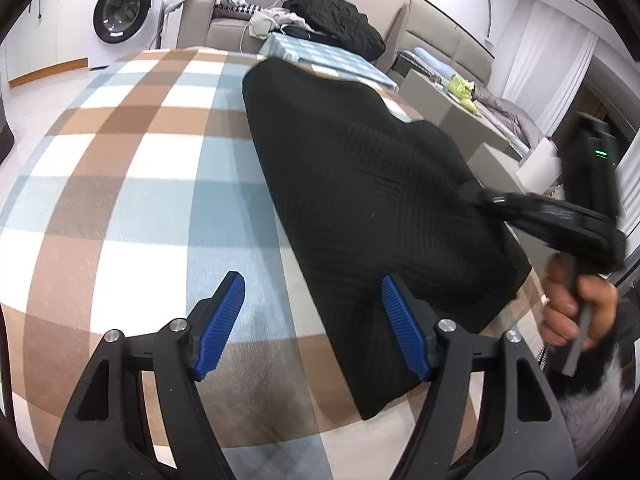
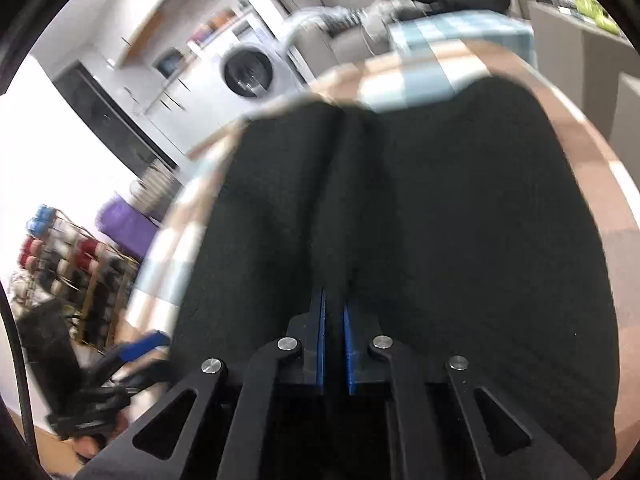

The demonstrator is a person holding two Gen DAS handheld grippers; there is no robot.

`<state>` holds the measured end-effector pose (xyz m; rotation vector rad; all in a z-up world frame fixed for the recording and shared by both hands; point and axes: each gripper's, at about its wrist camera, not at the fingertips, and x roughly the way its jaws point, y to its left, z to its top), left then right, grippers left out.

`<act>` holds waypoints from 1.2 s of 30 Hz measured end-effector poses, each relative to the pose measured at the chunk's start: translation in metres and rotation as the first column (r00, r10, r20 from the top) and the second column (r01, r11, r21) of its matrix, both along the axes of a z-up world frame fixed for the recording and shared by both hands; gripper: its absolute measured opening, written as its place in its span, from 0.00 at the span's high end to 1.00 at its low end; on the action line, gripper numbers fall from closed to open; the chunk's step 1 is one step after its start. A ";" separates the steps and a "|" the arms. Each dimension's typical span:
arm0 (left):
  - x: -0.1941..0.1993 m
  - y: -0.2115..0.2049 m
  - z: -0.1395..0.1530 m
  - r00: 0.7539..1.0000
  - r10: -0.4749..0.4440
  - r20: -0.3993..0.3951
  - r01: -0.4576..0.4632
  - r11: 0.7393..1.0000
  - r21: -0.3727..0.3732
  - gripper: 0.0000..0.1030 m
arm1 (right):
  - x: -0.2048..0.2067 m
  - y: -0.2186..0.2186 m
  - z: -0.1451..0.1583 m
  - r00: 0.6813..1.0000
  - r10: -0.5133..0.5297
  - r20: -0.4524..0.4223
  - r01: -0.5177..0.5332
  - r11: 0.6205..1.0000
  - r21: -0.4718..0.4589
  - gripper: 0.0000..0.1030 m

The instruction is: Fold small clothes

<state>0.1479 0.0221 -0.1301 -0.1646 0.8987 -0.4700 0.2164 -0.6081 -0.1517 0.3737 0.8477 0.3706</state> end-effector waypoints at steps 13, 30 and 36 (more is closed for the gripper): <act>-0.001 -0.035 -0.005 0.994 -0.108 -0.006 0.108 0.993 0.042 0.34 | -0.020 -0.026 -0.007 0.989 -0.135 -0.054 0.130 0.988 -0.087 0.68; 0.006 -0.022 0.001 0.998 -0.067 0.001 0.067 0.998 0.018 0.34 | 0.075 0.022 0.016 0.999 -0.039 0.008 0.040 0.994 -0.099 0.93; 0.007 -0.026 -0.008 0.997 -0.072 -0.018 0.073 0.996 0.048 0.34 | 0.090 0.012 -0.017 0.988 -0.101 -0.118 0.079 0.980 -0.182 0.85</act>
